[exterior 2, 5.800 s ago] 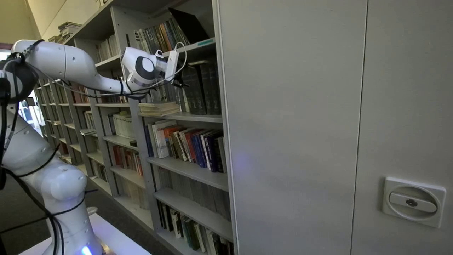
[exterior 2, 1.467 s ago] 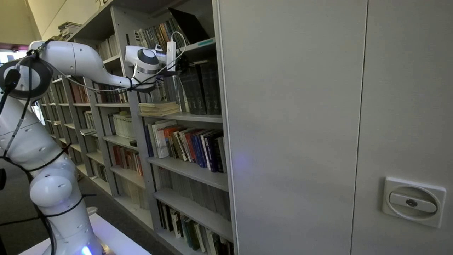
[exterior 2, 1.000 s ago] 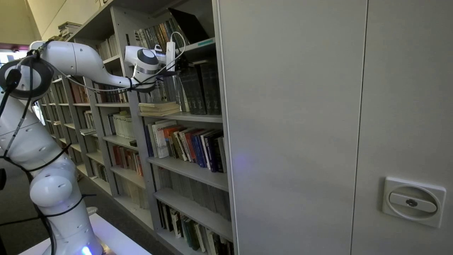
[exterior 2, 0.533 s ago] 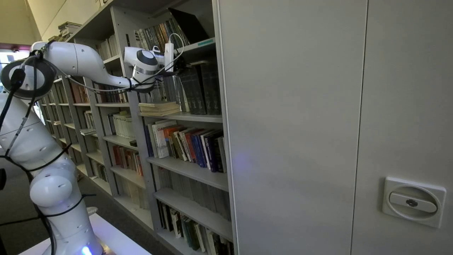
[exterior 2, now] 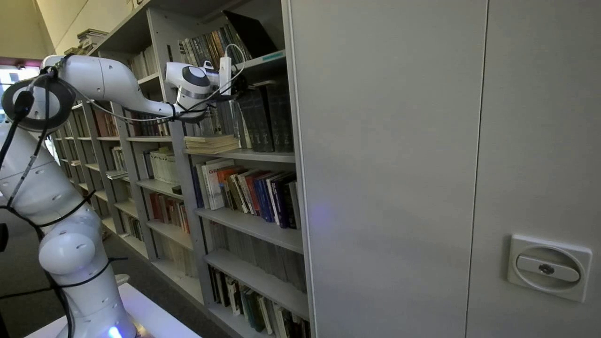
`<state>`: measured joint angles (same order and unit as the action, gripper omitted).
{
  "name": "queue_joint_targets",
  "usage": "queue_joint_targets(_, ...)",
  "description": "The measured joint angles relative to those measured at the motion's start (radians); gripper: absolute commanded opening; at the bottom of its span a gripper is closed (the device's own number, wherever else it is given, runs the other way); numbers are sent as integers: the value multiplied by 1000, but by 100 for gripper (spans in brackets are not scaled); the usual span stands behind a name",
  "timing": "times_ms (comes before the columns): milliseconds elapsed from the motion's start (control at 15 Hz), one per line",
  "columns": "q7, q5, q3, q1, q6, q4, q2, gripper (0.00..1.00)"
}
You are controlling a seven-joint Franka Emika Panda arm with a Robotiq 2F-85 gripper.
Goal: Pick up the book on top of the pile of books on the bookshelf and then put it on top of the books that are arranged on the shelf
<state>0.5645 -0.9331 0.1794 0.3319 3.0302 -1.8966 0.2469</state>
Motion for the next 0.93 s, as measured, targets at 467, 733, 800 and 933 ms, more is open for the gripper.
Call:
queue_joint_targets(467, 0, 0, 0, 30, 0, 2, -1, 0)
queue_joint_targets(733, 0, 0, 0, 38, 0, 2, -1, 0)
queue_joint_targets(800, 0, -1, 0, 38, 0, 2, -1, 0)
queue_joint_targets(933, 0, -7, 0, 39, 0, 5, -2, 0)
